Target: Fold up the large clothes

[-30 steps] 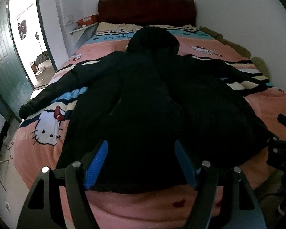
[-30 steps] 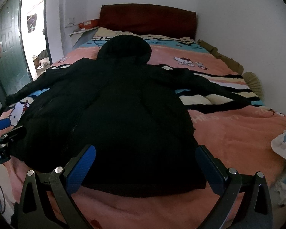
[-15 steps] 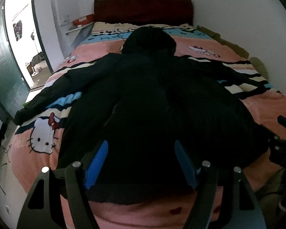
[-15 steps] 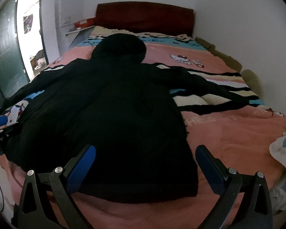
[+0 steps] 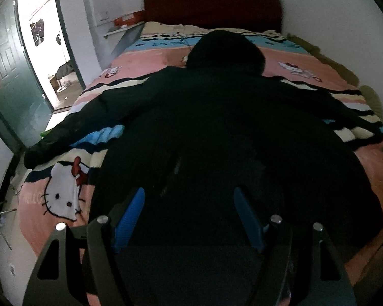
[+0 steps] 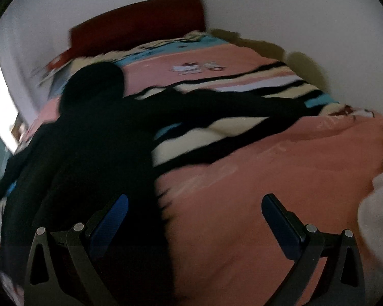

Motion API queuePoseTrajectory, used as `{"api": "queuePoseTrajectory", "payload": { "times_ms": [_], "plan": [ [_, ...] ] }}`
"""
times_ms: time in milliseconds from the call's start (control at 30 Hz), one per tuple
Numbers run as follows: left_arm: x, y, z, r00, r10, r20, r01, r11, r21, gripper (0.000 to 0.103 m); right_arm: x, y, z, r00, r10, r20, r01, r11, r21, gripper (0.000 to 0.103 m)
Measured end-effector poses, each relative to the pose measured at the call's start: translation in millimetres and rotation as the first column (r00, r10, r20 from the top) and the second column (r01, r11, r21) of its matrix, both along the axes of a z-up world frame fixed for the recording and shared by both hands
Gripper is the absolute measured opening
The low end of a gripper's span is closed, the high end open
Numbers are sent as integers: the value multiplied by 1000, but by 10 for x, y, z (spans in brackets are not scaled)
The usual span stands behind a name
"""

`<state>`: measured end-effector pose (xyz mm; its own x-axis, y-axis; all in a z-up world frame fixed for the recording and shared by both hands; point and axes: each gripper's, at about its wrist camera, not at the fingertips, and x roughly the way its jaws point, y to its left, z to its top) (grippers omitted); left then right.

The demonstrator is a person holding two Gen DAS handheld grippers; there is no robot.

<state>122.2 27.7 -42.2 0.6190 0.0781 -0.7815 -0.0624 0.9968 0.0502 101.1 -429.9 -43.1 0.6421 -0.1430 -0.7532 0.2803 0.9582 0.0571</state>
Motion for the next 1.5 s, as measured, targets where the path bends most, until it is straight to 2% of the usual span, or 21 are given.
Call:
{"api": "queuePoseTrajectory", "payload": {
  "times_ms": [167, 300, 500, 700, 800, 867, 933, 967, 1000, 1033, 1100, 1200, 1333, 1500],
  "plan": [
    [218, 30, -85, 999, 32, -16, -32, 999, 26, 71, 561, -745, 35, 992, -124, 23, 125, 992, -8, 102],
    [408, 26, -204, 998, 51, -41, -50, 998, 39, 71, 1039, -1428, 25, 969, -245, 27, 246, 969, -28, 102],
    [657, -22, -331, 996, 59, -70, -54, 997, 63, 71, 1568, -2264, -345, 928, -364, -76, 362, 931, -36, 102],
    [820, -87, -471, 993, 58, -104, -49, 995, 83, 71, 1731, -2841, -778, 884, -429, -185, 444, 894, 49, 99],
    [840, -125, -501, 993, 51, -110, -41, 995, 90, 71, 1773, -2921, -910, 883, -423, -201, 446, 891, 82, 99],
    [839, -127, -510, 992, 49, -113, -38, 995, 90, 71, 1815, -2914, -951, 888, -408, -211, 432, 898, 86, 95],
    [831, -126, -512, 992, 48, -115, -38, 995, 89, 71, 1875, -2944, -984, 900, -377, -219, 408, 905, 119, 77],
    [827, -132, -513, 992, 47, -115, -37, 996, 87, 71, 1891, -2933, -994, 912, -348, -217, 384, 910, 158, 55],
    [828, -136, -511, 992, 46, -115, -36, 996, 86, 71, 1945, -2933, -1005, 917, -332, -221, 373, 911, 179, 47],
    [820, -132, -507, 992, 45, -115, -36, 996, 84, 71, 1954, -2928, -993, 920, -326, -220, 365, 916, 170, 34],
    [806, -131, -498, 993, 42, -114, -34, 996, 77, 71, 2000, -2870, -929, 940, -276, -201, 312, 934, 174, 22],
    [782, -126, -477, 993, 38, -110, -31, 997, 68, 71, 2006, -2746, -754, 959, -236, -154, 260, 953, 156, 17],
    [737, -116, -441, 994, 34, -101, -29, 998, 53, 71, 1976, -2586, -482, 978, -193, -76, 204, 965, 168, 17],
    [651, -53, -360, 996, 41, -74, -39, 999, 31, 71, 2045, -2246, 0, 995, -103, 14, 99, 982, 160, 17]
  ]
}}
